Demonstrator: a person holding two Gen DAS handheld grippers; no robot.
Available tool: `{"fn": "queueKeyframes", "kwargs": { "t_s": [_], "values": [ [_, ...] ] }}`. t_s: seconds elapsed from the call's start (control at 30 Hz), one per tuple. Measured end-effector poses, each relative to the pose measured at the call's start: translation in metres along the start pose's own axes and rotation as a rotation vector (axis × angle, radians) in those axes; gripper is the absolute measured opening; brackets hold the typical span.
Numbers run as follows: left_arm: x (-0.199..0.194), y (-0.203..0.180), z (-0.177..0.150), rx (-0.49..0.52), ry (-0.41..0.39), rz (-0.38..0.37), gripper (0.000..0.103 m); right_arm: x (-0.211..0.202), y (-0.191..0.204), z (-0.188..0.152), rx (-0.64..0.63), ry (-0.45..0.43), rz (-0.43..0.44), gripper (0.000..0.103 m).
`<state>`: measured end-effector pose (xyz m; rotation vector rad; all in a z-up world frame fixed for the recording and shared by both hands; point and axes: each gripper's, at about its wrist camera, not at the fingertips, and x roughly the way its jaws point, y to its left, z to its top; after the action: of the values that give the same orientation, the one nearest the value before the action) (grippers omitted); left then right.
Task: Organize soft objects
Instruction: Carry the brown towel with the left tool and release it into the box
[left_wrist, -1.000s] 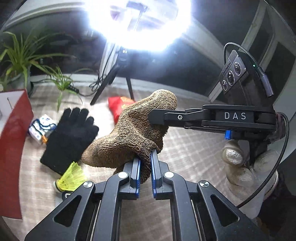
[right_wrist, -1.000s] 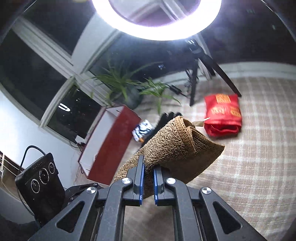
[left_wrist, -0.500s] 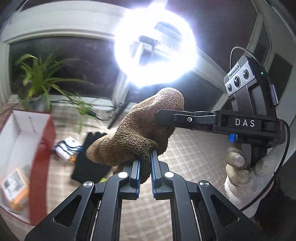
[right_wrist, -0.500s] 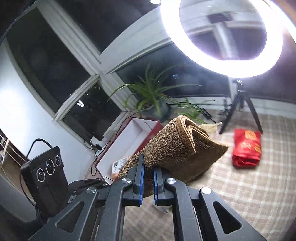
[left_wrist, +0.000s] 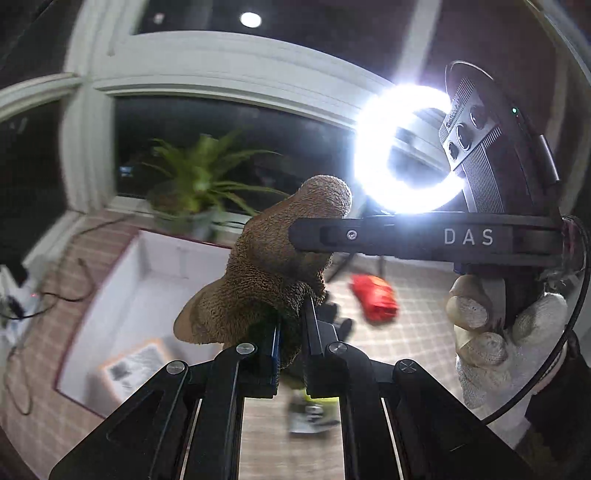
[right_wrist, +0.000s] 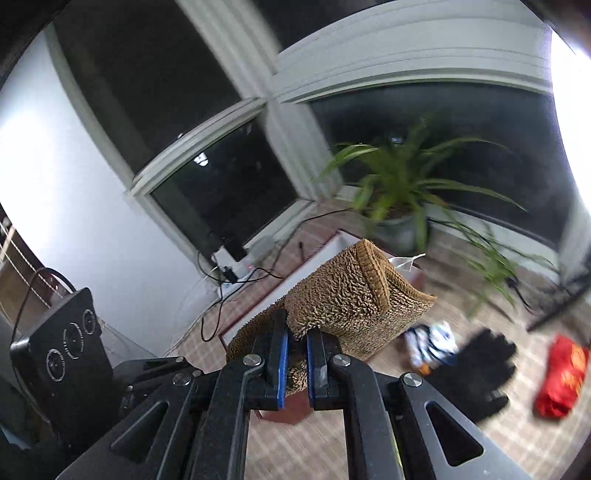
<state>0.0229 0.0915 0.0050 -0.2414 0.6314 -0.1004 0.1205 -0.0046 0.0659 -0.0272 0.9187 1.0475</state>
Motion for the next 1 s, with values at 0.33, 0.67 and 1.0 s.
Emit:
{"fn": "queueKeyframes", "kwargs": {
  "t_s": [0.33, 0.67, 1.0],
  "values": [
    [0.009, 0.075, -0.001, -0.09, 0.017, 0.171, 0.008, 0.09, 0.025, 0.019, -0.064, 0.091, 0.01, 0.007],
    [0.037, 0.09, -0.015, -0.025, 0.088, 0.289, 0.008, 0.138, -0.004, 0.011, -0.031, 0.174, -0.039, 0.007],
    [0.051, 0.086, -0.015, 0.007, 0.109, 0.308, 0.008, 0.145, -0.016, 0.012, -0.019, 0.192, -0.049, 0.009]
  ]
}}
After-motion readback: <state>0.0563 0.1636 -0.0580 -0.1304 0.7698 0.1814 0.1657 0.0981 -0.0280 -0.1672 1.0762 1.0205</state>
